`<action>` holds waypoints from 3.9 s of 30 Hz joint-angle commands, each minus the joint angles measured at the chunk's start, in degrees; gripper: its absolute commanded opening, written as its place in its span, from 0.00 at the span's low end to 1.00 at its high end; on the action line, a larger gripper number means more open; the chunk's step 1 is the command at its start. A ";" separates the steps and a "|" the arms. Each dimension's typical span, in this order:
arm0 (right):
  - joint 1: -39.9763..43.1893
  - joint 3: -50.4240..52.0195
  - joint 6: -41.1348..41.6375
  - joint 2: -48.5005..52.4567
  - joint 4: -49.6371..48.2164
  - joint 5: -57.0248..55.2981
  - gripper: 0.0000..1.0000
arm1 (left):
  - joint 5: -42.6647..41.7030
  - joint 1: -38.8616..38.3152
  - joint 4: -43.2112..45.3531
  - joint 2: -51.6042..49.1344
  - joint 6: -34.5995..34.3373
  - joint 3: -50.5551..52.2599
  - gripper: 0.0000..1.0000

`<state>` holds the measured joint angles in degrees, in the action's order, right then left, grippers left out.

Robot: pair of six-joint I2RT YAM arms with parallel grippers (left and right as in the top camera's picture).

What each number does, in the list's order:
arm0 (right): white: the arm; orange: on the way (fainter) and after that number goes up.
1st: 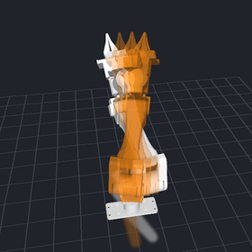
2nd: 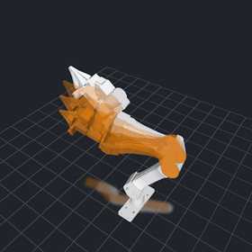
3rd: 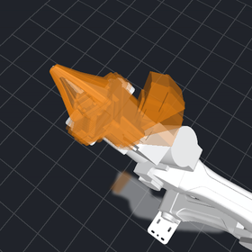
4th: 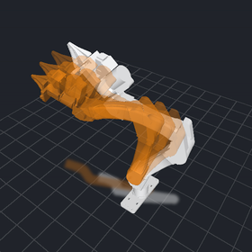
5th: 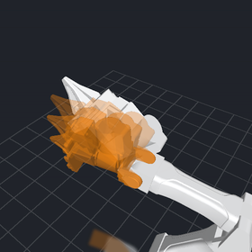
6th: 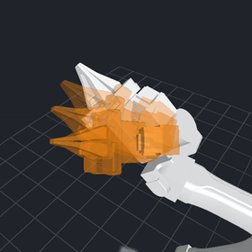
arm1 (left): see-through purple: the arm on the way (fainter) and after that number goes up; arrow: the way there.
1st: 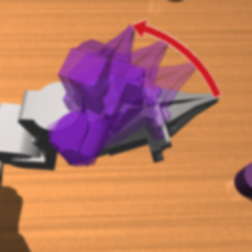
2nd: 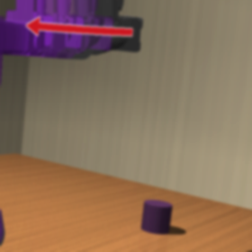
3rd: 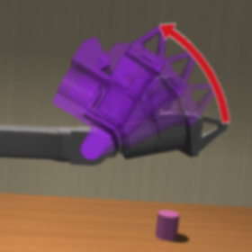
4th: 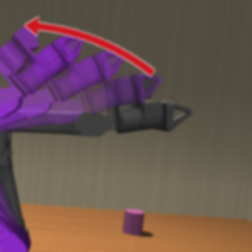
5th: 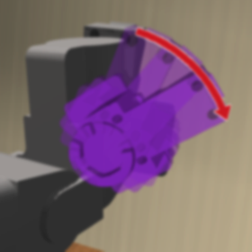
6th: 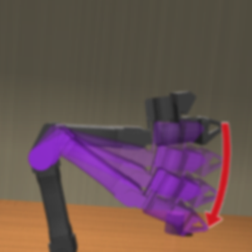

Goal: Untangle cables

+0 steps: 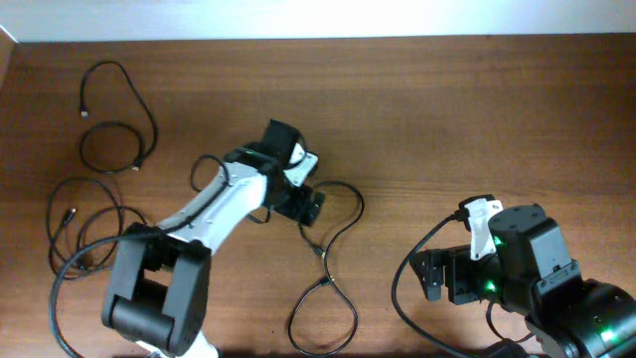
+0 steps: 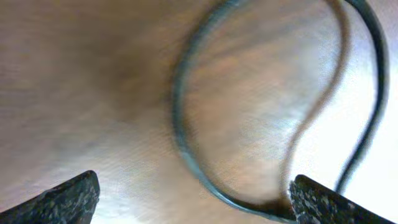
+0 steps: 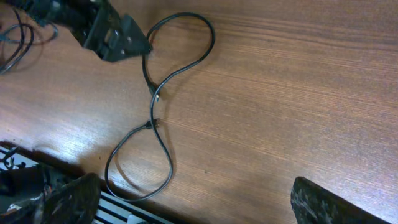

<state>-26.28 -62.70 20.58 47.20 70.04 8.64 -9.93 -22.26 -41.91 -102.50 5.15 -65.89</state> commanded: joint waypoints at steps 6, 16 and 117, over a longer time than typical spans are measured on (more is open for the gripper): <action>0.04 -0.09 -0.15 -0.20 2.01 -0.31 0.96 | -2.12 -17.88 -0.83 0.83 0.70 0.55 0.99; 0.04 -0.09 -0.11 -0.17 2.21 -0.28 0.96 | -2.95 -17.88 4.87 0.83 0.04 8.41 0.00; 0.04 -0.09 -0.15 -0.17 3.28 -2.49 0.96 | 6.47 -10.99 -11.58 9.62 4.63 -13.03 0.99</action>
<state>-26.28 -62.67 20.56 47.20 73.30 6.87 -2.66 -33.17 -53.39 -94.06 10.09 -78.87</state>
